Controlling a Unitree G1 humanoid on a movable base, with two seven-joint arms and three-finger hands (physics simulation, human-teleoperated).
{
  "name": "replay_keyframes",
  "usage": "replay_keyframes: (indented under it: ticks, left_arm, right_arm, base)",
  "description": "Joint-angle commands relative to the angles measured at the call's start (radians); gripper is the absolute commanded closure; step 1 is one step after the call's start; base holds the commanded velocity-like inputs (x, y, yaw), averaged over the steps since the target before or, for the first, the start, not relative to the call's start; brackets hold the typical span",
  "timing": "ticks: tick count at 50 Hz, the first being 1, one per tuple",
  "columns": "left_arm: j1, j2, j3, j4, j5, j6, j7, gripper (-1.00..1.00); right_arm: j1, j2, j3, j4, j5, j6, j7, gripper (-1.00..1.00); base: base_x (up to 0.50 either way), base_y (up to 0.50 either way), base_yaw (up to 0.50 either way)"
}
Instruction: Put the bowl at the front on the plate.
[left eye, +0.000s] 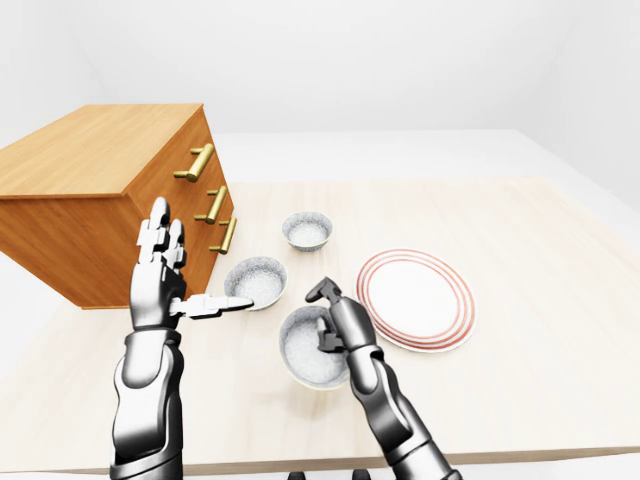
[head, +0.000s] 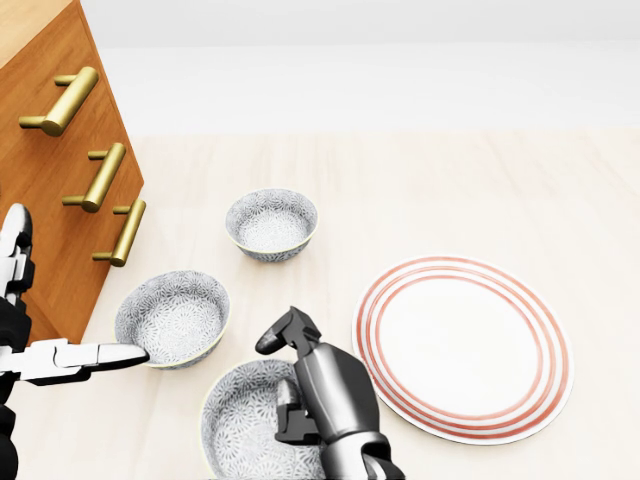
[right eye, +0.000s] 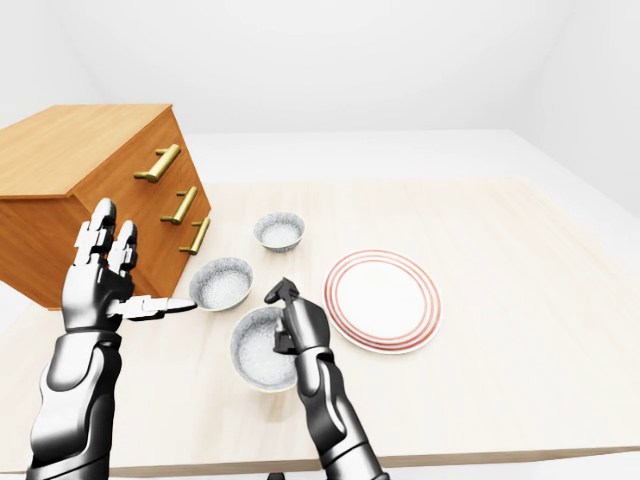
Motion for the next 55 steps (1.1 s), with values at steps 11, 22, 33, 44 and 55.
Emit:
replay_keyframes:
  ticks: [11,22,33,44,55]
  left_arm:
    - [0.001,-0.001,-0.002,-0.006,0.001,0.0,0.002,-0.98]
    - [-0.006,0.003,0.001,0.014,-0.001,0.0,0.003,-0.99]
    - [-0.005,0.003,0.003,0.007,-0.003,0.0,0.004,-0.98]
    - [-0.003,0.002,-0.001,0.01,0.001,0.0,0.006,-0.98]
    - [-0.006,0.002,-0.003,0.011,0.002,0.0,0.008,-0.99]
  right_arm:
    - [-0.06,-0.024,-0.065,-0.136,-0.03,0.0,0.085,1.0]
    - [-0.11,-0.035,-0.105,-0.143,-0.027,0.0,0.105,1.0]
    - [-0.175,-0.066,-0.159,-0.115,-0.036,0.0,0.106,1.0]
    - [-0.271,-0.109,-0.228,-0.067,-0.023,0.0,0.124,1.0]
    - [-0.349,-0.154,-0.273,-0.013,-0.007,0.0,0.136,1.0]
  base:
    - [0.0,0.0,0.0]
    - [0.0,0.0,0.0]
    - [0.0,0.0,0.0]
    - [0.0,0.0,0.0]
    - [0.0,0.0,0.0]
